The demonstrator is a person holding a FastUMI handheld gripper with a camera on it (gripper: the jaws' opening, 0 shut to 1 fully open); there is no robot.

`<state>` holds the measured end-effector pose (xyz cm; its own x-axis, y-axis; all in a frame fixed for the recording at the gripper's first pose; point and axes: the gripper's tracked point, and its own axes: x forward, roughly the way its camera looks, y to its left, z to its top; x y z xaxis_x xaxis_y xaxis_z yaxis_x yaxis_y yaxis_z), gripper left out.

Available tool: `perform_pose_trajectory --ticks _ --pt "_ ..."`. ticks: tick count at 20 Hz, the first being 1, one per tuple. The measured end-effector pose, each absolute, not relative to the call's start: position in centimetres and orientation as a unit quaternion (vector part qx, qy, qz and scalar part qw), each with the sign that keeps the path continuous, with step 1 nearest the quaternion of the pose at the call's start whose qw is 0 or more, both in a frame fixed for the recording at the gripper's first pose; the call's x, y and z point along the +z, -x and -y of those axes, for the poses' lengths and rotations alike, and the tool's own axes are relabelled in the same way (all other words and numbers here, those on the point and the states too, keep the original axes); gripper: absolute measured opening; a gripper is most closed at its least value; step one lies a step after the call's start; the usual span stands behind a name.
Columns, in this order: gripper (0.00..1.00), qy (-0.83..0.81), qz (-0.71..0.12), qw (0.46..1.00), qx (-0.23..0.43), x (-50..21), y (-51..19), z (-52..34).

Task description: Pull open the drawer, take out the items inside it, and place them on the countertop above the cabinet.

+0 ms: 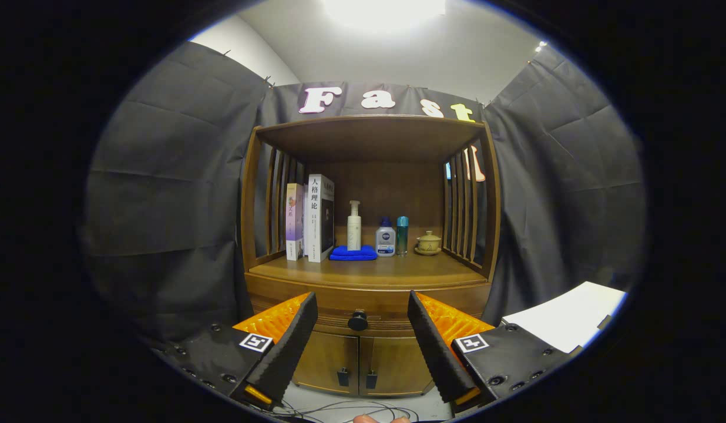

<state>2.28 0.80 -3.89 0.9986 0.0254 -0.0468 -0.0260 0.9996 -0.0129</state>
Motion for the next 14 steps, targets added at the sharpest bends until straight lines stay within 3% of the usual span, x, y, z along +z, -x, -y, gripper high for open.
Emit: perform_pose_trajectory --ticks 14 --pt "0.98 0.006 -0.055 0.998 -0.021 -8.8 -6.4 1.9"
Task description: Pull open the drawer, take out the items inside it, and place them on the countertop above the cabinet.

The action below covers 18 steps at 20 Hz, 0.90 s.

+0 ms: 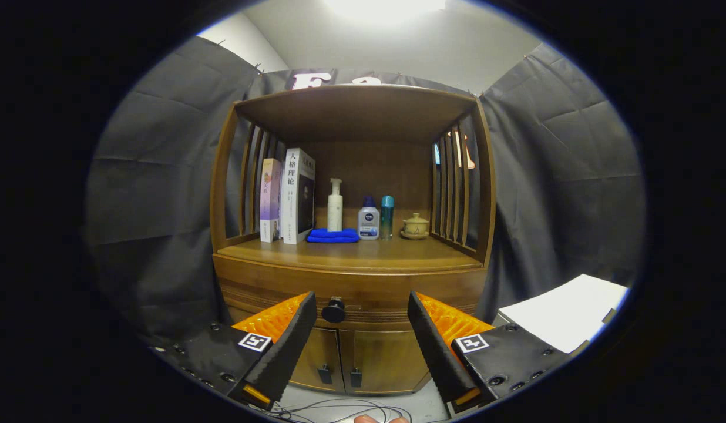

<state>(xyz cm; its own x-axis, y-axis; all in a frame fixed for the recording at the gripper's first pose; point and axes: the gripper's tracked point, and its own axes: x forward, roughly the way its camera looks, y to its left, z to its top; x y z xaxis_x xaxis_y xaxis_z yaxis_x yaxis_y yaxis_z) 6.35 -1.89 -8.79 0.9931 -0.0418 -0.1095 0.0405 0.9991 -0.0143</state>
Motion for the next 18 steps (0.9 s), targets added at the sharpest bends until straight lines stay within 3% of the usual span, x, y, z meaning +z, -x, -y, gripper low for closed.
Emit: perform_pose_trajectory --ticks 18 --pt "0.98 0.023 -0.101 0.995 -0.006 -15.4 -17.1 -2.2"
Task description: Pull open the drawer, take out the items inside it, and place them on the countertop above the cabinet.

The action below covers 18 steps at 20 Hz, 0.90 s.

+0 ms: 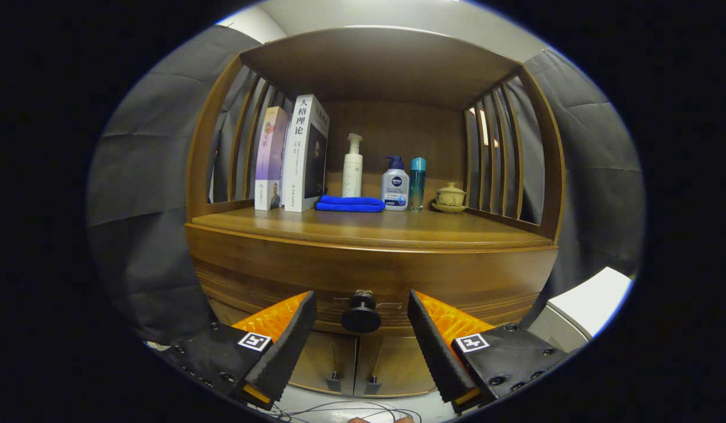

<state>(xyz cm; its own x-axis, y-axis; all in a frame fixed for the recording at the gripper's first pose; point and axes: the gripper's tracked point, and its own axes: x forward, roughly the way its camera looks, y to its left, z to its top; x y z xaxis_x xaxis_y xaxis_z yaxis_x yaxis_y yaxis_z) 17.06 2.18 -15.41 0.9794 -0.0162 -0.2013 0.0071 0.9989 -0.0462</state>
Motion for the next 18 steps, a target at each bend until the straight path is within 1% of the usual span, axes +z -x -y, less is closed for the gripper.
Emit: perform_pose_trajectory --ticks 4,8,11,12,17,18 --pt "0.98 0.012 -0.121 0.992 -0.012 -17.3 -19.1 -2.0" --pt "0.79 0.020 -0.126 0.992 0.001 -18.1 -19.2 -2.8" --pt "0.64 0.042 -0.129 0.991 -0.009 -18.9 -18.9 -2.8" --pt "0.60 0.047 -0.138 0.989 -0.024 -19.4 -19.0 -2.3" --pt "0.47 0.046 -0.128 0.991 -0.021 -19.3 -19.1 -2.5" --pt "0.42 0.051 -0.126 0.991 -0.022 -19.3 -19.0 -2.4"
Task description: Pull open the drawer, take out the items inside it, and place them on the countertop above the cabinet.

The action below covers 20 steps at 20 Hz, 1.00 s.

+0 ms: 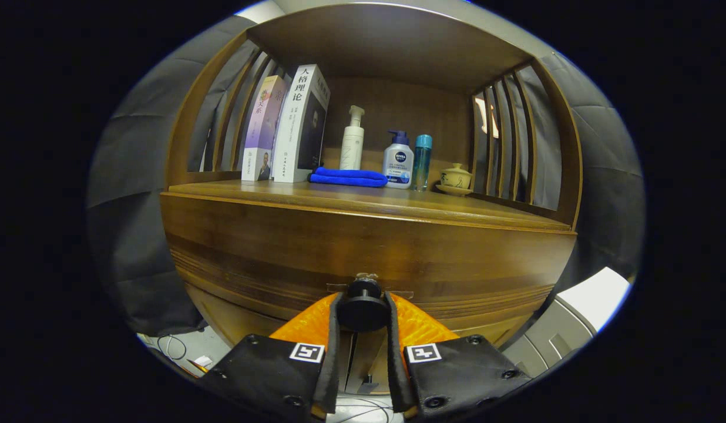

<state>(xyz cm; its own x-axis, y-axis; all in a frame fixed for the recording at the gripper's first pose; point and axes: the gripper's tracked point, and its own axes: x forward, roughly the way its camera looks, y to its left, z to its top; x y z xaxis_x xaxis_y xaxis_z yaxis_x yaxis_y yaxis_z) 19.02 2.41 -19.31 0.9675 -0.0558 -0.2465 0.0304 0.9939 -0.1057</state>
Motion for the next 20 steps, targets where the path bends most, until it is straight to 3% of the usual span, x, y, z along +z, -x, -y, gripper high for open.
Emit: perform_pose_trajectory --ticks 4,20 --pt "0.28 0.029 -0.129 0.991 -0.016 -19.7 -19.0 -2.4" --pt "0.28 0.033 -0.137 0.990 -0.010 -19.7 -13.8 -2.6"
